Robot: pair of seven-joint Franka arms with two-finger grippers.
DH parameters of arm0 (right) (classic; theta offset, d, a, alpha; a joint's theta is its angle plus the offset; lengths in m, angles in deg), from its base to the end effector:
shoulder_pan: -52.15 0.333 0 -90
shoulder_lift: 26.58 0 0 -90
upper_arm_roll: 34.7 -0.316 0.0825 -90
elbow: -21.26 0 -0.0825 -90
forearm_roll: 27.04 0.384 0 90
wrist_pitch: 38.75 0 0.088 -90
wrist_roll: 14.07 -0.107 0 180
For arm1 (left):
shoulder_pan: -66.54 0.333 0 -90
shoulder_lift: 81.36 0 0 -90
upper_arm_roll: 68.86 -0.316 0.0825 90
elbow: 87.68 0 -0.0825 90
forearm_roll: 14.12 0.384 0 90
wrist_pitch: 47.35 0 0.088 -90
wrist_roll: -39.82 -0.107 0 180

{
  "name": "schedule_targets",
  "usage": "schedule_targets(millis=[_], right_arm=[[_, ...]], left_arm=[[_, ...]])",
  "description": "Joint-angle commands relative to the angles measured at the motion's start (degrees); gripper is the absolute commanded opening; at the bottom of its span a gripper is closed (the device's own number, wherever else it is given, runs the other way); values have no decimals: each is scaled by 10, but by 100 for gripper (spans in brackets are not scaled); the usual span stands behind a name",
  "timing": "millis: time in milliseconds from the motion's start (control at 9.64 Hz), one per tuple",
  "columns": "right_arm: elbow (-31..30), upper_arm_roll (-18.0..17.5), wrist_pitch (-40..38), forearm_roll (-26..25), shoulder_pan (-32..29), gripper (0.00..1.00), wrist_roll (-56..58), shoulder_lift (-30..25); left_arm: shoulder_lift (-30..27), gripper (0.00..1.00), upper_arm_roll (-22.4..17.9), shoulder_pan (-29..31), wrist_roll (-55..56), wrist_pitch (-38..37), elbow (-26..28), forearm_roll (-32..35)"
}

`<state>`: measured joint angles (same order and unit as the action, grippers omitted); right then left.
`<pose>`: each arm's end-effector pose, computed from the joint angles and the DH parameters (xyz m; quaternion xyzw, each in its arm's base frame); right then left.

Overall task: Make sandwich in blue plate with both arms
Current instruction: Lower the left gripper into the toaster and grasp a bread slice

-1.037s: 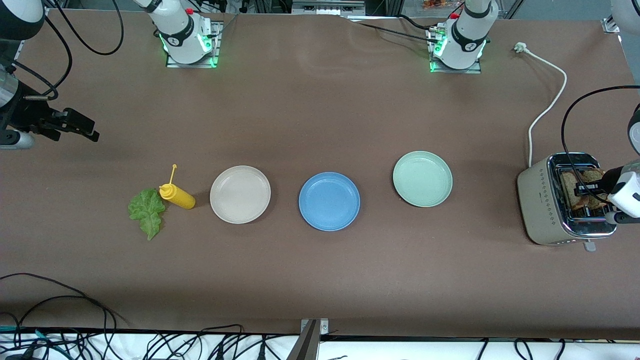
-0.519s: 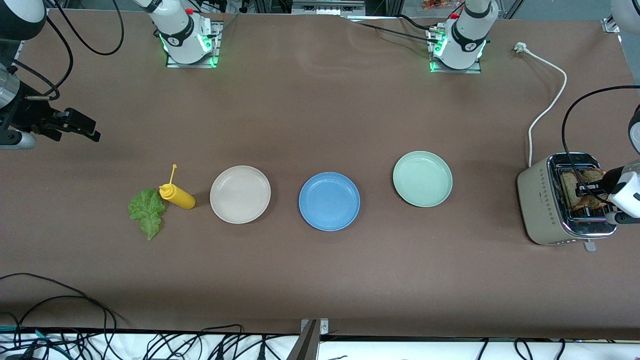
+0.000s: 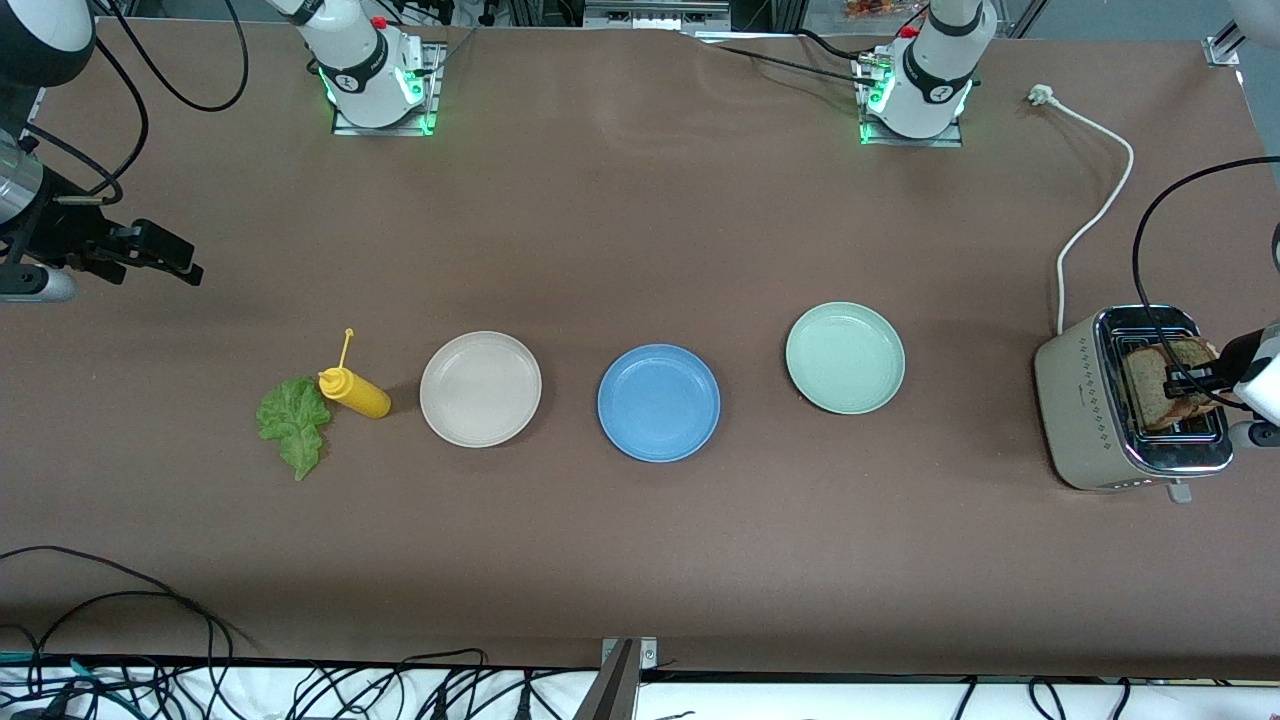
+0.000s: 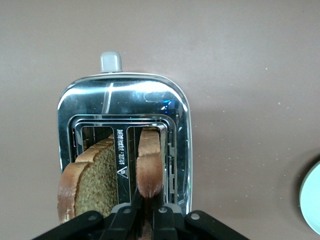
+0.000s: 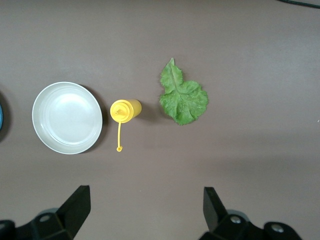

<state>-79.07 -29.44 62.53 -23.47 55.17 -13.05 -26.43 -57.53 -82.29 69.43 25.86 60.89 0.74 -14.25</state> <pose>0.5652 -0.0166 0.5545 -0.9994 0.0165 -0.0078 0.0303 0.6479 0.1682 0.4132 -0.9984 -0.0127 0.0405 0.0369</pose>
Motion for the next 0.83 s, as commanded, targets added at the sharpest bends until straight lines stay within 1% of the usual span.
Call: schedule_targets(millis=[0, 415, 726], right_arm=[[13, 0, -11, 2, -5, 100, 7, 5], [14, 0, -11, 1, -4, 100, 7, 6], [14, 0, -11, 1, -4, 100, 7, 8]], left_arm=[[-24, 0, 6, -8, -14, -11, -1, -1], [-40, 0, 12, -15, -13, -13, -1, -2], [-41, 0, 22, -15, -17, -15, -16, -1]])
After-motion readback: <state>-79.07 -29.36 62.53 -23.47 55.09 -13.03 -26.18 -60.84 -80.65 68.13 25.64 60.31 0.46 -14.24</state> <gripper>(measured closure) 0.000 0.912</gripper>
